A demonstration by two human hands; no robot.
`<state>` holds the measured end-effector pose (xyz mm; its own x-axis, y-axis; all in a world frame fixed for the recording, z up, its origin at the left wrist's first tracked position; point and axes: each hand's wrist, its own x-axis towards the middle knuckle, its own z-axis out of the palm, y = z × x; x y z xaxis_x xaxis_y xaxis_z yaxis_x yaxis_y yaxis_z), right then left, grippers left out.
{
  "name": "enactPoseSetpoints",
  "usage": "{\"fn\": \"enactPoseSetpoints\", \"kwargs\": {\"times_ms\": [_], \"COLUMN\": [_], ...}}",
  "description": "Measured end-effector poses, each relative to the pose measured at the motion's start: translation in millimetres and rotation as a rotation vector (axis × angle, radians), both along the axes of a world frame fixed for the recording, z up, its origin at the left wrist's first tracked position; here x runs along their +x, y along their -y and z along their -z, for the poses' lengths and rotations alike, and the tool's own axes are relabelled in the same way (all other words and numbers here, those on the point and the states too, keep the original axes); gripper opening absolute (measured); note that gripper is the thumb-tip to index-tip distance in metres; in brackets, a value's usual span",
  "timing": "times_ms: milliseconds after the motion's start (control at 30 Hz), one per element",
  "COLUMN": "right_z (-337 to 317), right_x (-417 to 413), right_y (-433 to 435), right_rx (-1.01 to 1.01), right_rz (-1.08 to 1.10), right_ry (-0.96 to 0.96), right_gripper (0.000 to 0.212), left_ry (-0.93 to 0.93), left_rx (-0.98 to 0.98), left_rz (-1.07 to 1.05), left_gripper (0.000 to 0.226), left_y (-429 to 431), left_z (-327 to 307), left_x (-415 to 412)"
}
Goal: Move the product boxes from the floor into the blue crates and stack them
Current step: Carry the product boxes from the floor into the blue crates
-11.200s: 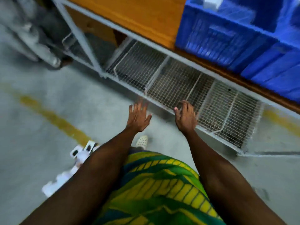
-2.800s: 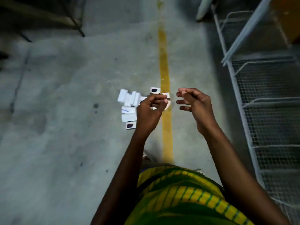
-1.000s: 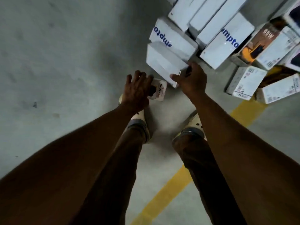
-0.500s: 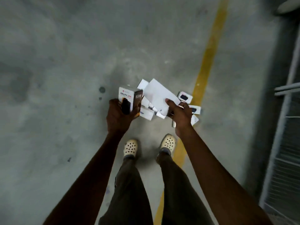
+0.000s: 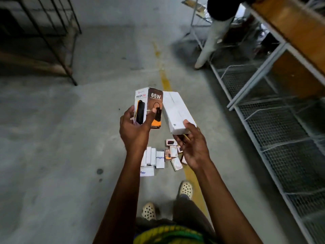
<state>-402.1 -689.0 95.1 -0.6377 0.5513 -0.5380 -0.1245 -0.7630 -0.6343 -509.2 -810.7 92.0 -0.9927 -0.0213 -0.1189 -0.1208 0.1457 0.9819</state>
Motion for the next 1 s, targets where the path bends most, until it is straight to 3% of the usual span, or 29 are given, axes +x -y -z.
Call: {"fn": "enactPoseSetpoints", "kwargs": {"times_ms": [133,400,533,800,1000], "right_z": [-24,-54,-62,-71,-73], "right_x": [37,134,187,297,387], "right_y": [-16,-71,-116,-210,-268], "right_rx": [0.016,0.094,0.147,0.247,0.35], "right_rz": [0.138,0.445,0.601,0.833,1.008], "right_ry": [-0.048,-0.121,-0.152,-0.163,-0.103], "right_gripper": [0.024,0.027,0.047,0.064,0.061], "left_ry": [0.038,0.106,0.103,0.132,0.286], "left_rx": [0.132,0.244,0.257,0.316,0.345], "left_rz": [0.149,0.454,0.593,0.874,1.051], "left_gripper": [0.073,0.047,0.048,0.043,0.046], "left_y": [-33,-125,-186,-315,-407], "left_z": [-27,-51,-63,-82,-87], "left_x": [23,95,144,247,326]}}
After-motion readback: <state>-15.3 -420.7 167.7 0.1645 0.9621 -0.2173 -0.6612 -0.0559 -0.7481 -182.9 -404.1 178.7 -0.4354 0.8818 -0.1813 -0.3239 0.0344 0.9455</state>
